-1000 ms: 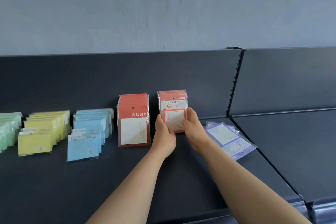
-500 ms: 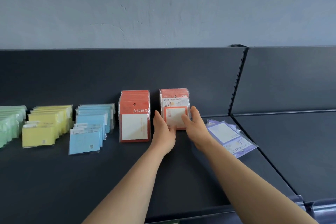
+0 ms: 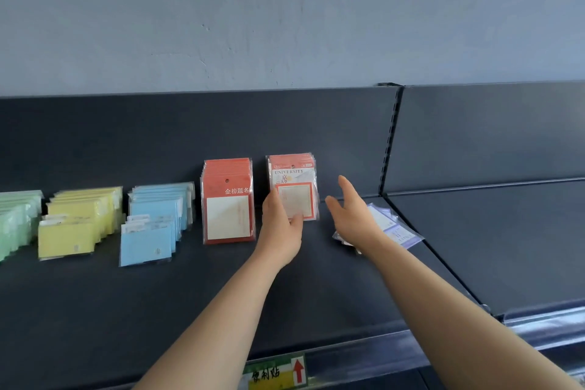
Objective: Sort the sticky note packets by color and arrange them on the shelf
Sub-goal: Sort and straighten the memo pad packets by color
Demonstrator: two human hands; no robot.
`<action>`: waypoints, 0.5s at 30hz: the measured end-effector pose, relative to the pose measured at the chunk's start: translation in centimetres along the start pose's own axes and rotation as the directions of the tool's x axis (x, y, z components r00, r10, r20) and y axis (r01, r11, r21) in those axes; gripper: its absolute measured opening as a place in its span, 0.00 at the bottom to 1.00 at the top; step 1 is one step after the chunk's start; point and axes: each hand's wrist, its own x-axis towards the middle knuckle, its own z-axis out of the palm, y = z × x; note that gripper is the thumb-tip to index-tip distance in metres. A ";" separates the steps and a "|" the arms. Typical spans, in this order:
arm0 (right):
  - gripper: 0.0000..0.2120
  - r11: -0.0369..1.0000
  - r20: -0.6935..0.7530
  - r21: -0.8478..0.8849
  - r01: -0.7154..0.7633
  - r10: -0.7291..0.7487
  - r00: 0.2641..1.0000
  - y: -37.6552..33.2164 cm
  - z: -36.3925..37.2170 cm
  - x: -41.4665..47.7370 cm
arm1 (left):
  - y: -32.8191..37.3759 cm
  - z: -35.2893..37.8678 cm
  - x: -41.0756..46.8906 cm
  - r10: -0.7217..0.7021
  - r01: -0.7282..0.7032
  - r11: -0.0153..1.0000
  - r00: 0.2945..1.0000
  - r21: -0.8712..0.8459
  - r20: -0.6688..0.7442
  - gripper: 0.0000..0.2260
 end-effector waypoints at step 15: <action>0.35 0.928 0.067 -0.369 -0.056 0.087 0.994 7.2 -9.4 -3.9 | 3.9 8.0 -1.5 -0.141 0.121 0.988 0.962 0.095 0.236 0.16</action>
